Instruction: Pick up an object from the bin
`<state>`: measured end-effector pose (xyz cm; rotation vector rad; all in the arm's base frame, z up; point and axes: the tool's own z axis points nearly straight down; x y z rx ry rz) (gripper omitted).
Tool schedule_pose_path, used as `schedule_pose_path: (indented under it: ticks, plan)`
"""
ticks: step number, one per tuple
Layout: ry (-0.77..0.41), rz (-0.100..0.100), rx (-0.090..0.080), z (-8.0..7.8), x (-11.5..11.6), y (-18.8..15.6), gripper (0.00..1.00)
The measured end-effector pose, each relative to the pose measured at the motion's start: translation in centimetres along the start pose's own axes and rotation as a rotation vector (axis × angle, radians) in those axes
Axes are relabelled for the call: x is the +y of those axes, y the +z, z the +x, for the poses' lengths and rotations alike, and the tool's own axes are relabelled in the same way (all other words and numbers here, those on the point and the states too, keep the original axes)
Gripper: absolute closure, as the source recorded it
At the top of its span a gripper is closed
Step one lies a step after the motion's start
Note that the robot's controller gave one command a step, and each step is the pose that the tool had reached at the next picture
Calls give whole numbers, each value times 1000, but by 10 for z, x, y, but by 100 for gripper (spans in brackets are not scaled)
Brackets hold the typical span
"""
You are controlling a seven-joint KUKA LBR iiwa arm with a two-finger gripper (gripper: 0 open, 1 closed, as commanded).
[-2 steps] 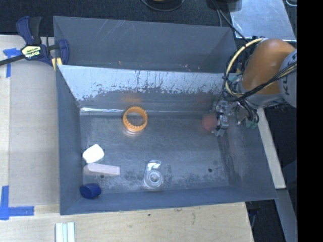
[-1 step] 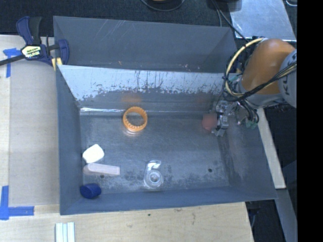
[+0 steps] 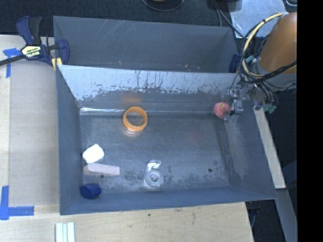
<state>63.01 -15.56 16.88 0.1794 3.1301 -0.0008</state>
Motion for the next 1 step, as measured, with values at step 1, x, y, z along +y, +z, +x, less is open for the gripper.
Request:
schedule_pose_path:
  ticks: [1]
  plan:
    - [0, 1, -3, -1, 0, -8, 100]
